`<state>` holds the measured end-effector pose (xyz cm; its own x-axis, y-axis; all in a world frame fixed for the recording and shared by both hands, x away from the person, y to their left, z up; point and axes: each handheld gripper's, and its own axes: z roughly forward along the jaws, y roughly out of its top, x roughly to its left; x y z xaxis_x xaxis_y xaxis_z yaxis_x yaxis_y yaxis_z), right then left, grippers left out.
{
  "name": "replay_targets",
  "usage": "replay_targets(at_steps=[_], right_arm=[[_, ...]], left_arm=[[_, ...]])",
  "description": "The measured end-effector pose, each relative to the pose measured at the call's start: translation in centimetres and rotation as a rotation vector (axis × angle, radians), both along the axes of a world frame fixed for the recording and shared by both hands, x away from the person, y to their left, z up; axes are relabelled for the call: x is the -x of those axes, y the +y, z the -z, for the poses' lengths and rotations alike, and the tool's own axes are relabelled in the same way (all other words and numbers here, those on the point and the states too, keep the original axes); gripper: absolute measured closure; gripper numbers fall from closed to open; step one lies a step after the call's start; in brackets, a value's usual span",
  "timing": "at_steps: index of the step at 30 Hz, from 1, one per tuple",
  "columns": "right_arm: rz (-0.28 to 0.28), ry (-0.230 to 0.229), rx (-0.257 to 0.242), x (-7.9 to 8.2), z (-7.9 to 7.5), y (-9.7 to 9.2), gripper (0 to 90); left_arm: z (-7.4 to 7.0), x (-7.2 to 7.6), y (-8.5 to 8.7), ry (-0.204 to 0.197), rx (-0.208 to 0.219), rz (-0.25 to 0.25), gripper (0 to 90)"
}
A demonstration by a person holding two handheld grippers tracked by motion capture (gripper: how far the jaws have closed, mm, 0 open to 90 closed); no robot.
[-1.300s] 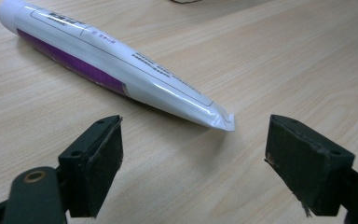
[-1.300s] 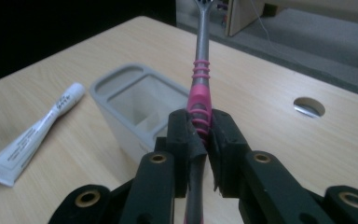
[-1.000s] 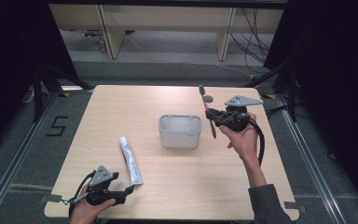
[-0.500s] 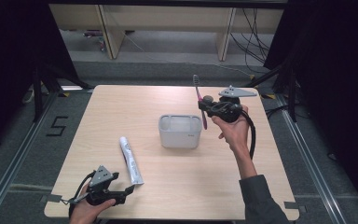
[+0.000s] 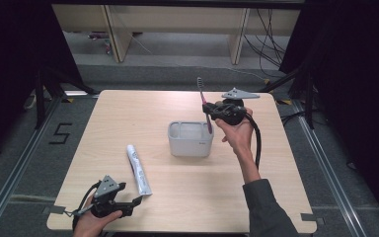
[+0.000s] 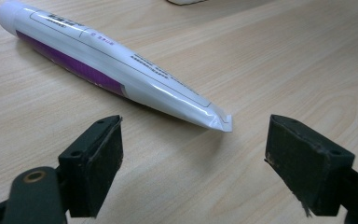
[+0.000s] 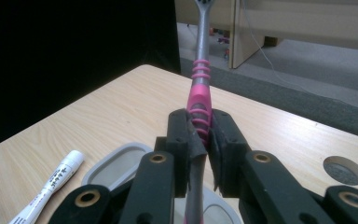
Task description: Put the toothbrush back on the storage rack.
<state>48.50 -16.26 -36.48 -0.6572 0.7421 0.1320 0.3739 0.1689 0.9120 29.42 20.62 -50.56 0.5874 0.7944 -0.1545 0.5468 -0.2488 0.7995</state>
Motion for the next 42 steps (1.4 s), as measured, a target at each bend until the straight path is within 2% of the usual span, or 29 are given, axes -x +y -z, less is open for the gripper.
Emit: replay_targets(at_steps=[2,4,5,9,10,11,12,13,16,17,18,19,20,21,22,23,24,25,26,28,29,30,31,32,38,39,41,42], right_arm=[[0.007,-0.013,0.007,-0.2,0.3,0.2,79.5],[0.012,0.018,-0.005,-0.3,0.4,0.5,79.6],[0.009,-0.001,0.001,-0.5,0.6,0.4,79.6],[0.011,-0.008,0.000,-0.9,1.1,0.4,79.5],[0.019,0.021,-0.013,-0.8,1.2,0.5,79.5],[0.021,0.007,0.002,-0.9,1.3,0.4,79.5],[0.025,0.018,-0.007,-1.0,1.5,0.4,79.5],[0.026,0.000,0.005,-1.1,1.8,0.3,79.5],[0.034,0.019,-0.004,-1.1,2.4,0.3,79.5],[0.025,0.008,-0.006,-1.3,2.6,0.2,79.5],[0.032,0.029,-0.010,-1.2,2.7,0.2,79.5],[0.024,0.018,0.000,-1.3,2.9,0.1,79.5],[0.034,0.037,-0.019,-1.2,3.1,0.2,79.5],[0.020,0.022,-0.006,-1.3,3.3,0.1,79.5],[0.032,0.042,-0.010,-1.2,3.4,0.2,79.5],[0.024,0.022,-0.003,-1.3,3.6,0.2,79.5],[0.036,0.036,-0.013,-1.2,3.7,0.2,79.5],[0.020,0.027,-0.002,-1.3,3.9,0.1,79.5],[0.031,0.035,-0.002,-1.3,4.0,0.1,79.4],[0.028,0.025,-0.008,-1.3,4.3,0.1,79.4],[0.034,0.016,0.009,-1.3,4.4,0.0,79.4],[0.029,0.027,-0.007,-1.3,4.6,0.1,79.4],[0.034,0.031,0.009,-1.3,4.7,0.0,79.4],[0.032,0.028,-0.003,-1.3,4.9,0.1,79.4],[0.047,0.074,-0.024,-1.0,5.6,0.1,79.3],[0.029,0.038,0.003,-1.2,5.8,-0.1,79.3],[0.039,0.046,-0.006,-1.1,5.9,-0.1,79.3],[0.041,0.018,0.014,-1.2,6.0,-0.3,79.3]], left_arm=[[0.0,0.0,0.0,0.000,0.000,0.001,18.5],[0.0,0.0,0.0,0.001,0.000,0.001,18.5],[0.0,0.0,0.0,0.000,0.000,0.000,18.5],[0.0,0.0,0.0,0.003,-0.002,0.003,18.5],[0.0,0.0,0.0,0.002,0.001,0.001,18.5],[0.0,0.0,0.0,0.002,0.002,0.000,18.5],[0.0,0.0,0.0,0.002,-0.001,0.004,18.5],[0.0,0.0,0.0,0.002,-0.002,0.005,18.5],[0.0,0.0,0.0,0.000,0.001,0.002,18.5],[0.0,0.0,0.0,0.003,0.001,0.002,18.5],[0.0,0.0,0.0,0.003,-0.003,0.006,18.5],[0.0,0.0,0.0,0.003,-0.004,0.006,18.5],[0.0,0.0,0.0,0.002,-0.001,0.003,18.5],[0.0,0.0,0.0,0.001,0.000,0.002,18.5],[0.0,0.0,0.0,0.002,-0.001,0.003,18.5],[0.0,0.0,0.0,0.003,-0.003,0.006,18.5],[0.0,0.0,0.0,0.003,-0.003,0.007,18.5],[0.0,0.0,0.0,0.003,-0.003,0.007,18.5],[0.0,0.0,0.0,0.003,0.000,0.002,18.5],[0.0,0.0,0.0,0.002,-0.003,0.006,18.5],[0.0,0.0,0.0,0.002,-0.003,0.007,18.5],[0.0,0.0,0.0,0.003,-0.003,0.006,18.5],[0.0,0.0,0.0,0.002,-0.001,0.004,18.5],[0.0,0.0,0.0,0.002,-0.002,0.005,18.5],[0.0,0.1,-0.1,0.002,0.001,-0.002,18.5],[0.1,0.0,-0.1,0.001,-0.003,0.004,18.5],[0.0,0.0,0.0,0.001,-0.011,0.009,18.5],[0.1,0.0,-0.1,0.000,-0.005,0.005,18.5]])
